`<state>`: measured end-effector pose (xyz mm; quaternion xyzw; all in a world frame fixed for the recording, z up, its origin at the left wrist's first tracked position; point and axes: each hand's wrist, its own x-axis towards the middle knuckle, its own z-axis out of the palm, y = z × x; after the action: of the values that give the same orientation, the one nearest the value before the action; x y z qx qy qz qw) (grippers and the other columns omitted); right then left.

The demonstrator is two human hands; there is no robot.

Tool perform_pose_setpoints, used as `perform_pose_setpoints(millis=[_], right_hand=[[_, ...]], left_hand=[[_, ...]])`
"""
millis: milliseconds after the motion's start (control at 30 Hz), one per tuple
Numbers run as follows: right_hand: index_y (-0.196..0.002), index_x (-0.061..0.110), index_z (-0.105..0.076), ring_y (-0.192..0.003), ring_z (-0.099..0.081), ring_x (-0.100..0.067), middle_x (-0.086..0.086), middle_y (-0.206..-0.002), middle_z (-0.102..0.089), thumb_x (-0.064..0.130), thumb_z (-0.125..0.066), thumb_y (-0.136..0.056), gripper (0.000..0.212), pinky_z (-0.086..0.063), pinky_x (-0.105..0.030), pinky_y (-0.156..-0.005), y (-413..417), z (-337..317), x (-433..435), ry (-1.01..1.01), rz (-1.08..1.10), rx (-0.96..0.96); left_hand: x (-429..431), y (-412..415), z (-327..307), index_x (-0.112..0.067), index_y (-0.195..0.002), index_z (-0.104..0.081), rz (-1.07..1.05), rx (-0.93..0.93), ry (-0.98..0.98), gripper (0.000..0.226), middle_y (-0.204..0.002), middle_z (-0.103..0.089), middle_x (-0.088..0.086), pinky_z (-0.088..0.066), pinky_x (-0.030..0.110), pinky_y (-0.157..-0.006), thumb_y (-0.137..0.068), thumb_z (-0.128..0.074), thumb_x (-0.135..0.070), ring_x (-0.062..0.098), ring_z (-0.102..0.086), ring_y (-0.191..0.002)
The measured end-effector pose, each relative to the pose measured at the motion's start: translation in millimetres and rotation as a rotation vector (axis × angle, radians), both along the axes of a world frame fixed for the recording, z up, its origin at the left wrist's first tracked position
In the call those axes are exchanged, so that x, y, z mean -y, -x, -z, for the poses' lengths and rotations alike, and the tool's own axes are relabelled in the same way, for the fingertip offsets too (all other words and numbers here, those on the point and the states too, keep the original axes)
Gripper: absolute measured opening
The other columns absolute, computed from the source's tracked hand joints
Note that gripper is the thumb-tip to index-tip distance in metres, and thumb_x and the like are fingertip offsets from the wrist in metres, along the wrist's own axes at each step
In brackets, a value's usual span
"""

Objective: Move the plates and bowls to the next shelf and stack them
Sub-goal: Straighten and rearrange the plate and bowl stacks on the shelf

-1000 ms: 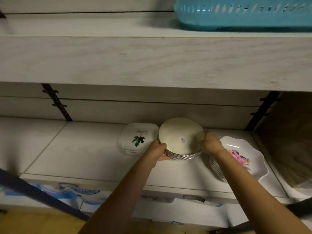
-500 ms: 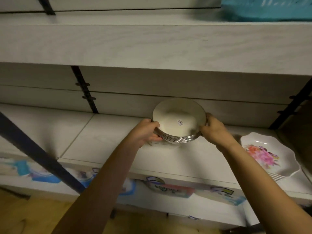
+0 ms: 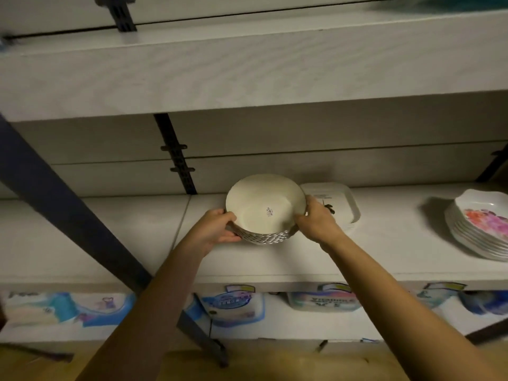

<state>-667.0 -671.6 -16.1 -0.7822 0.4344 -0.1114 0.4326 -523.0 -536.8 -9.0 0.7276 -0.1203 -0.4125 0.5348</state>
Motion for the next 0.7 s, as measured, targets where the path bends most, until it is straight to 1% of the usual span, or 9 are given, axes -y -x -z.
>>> perform_pose_setpoints(millis=[67, 167, 200, 267, 333, 367, 433, 500, 700], right_hand=[[-0.126, 0.006, -0.042, -0.106, -0.059, -0.037, -0.021, -0.116, -0.061, 0.016, -0.049, -0.079, 0.049, -0.046, -0.048, -0.095, -12, 6, -15, -0.004, -0.015, -0.03], [-0.131, 0.004, -0.039, -0.112, -0.054, -0.039, -0.021, -0.121, -0.058, 0.014, -0.049, -0.083, 0.05, -0.045, -0.047, -0.096, -26, 16, -32, 0.004, -0.022, -0.061], [-0.131, 0.003, -0.039, -0.113, -0.053, -0.038, -0.021, -0.123, -0.056, 0.013, -0.049, -0.084, 0.049, -0.045, -0.048, -0.096, -30, 19, -36, 0.003, -0.023, -0.061], [-0.131, 0.002, -0.039, -0.114, -0.052, -0.038, -0.021, -0.125, -0.055, 0.013, -0.049, -0.085, 0.049, -0.045, -0.049, -0.096, -36, 25, -44, -0.006, -0.029, -0.079], [-0.13, 0.003, -0.04, -0.114, -0.052, -0.038, -0.021, -0.125, -0.055, 0.013, -0.048, -0.085, 0.047, -0.045, -0.047, -0.096, -41, 32, -48, -0.012, -0.037, -0.105], [-0.129, 0.003, -0.04, -0.114, -0.052, -0.038, -0.021, -0.125, -0.055, 0.013, -0.048, -0.084, 0.047, -0.045, -0.045, -0.096, -43, 34, -50, -0.017, -0.041, -0.118], [-0.129, 0.003, -0.039, -0.114, -0.051, -0.038, -0.02, -0.126, -0.054, 0.014, -0.048, -0.085, 0.047, -0.043, -0.042, -0.094, -47, 40, -53, -0.015, -0.051, -0.146], [-0.13, 0.003, -0.037, -0.115, -0.05, -0.039, -0.021, -0.127, -0.051, 0.013, -0.049, -0.085, 0.047, -0.042, -0.04, -0.093, -48, 45, -56, -0.013, -0.062, -0.164], [-0.137, 0.007, -0.03, -0.117, -0.048, -0.04, -0.02, -0.132, -0.043, 0.014, -0.048, -0.088, 0.053, -0.041, -0.041, -0.096, -46, 51, -60, -0.003, -0.101, -0.157]], left_hand=[[-13, -11, 6, -0.001, -0.11, -0.05, 0.002, -0.013, -0.026, 0.02, -0.085, -0.06, 0.011, -0.059, 0.026, -0.058, -0.092, -0.043, -0.003, 0.024, -0.063, -0.071], [-27, -25, 17, 0.0, -0.118, -0.05, 0.005, -0.013, -0.065, 0.027, -0.086, -0.06, 0.011, -0.055, 0.036, -0.08, -0.092, -0.043, -0.003, 0.024, -0.063, -0.073], [-31, -28, 21, 0.001, -0.119, -0.05, 0.001, -0.017, -0.074, 0.028, -0.086, -0.06, 0.011, -0.053, 0.036, -0.083, -0.092, -0.043, -0.003, 0.024, -0.063, -0.073], [-38, -33, 26, 0.001, -0.12, -0.05, -0.009, -0.031, -0.09, 0.029, -0.086, -0.06, 0.012, -0.055, 0.035, -0.079, -0.092, -0.043, -0.002, 0.024, -0.063, -0.073], [-43, -38, 32, 0.003, -0.121, -0.049, -0.016, -0.039, -0.104, 0.031, -0.085, -0.059, 0.013, -0.06, 0.029, -0.063, -0.091, -0.043, -0.001, 0.024, -0.063, -0.072], [-45, -40, 34, 0.003, -0.121, -0.049, -0.016, -0.042, -0.115, 0.031, -0.084, -0.059, 0.013, -0.06, 0.028, -0.059, -0.091, -0.043, -0.001, 0.024, -0.063, -0.072], [-47, -43, 40, 0.003, -0.123, -0.048, -0.013, -0.051, -0.143, 0.032, -0.086, -0.059, 0.013, -0.059, 0.032, -0.072, -0.091, -0.042, -0.001, 0.024, -0.063, -0.075], [-48, -44, 47, 0.002, -0.125, -0.046, -0.007, -0.054, -0.171, 0.034, -0.092, -0.059, 0.014, -0.053, 0.036, -0.083, -0.091, -0.042, -0.001, 0.027, -0.063, -0.081], [-44, -48, 57, 0.002, -0.124, -0.047, -0.013, -0.017, -0.237, 0.034, -0.107, -0.055, 0.018, -0.049, 0.037, -0.083, -0.091, -0.04, -0.002, 0.03, -0.057, -0.096]])
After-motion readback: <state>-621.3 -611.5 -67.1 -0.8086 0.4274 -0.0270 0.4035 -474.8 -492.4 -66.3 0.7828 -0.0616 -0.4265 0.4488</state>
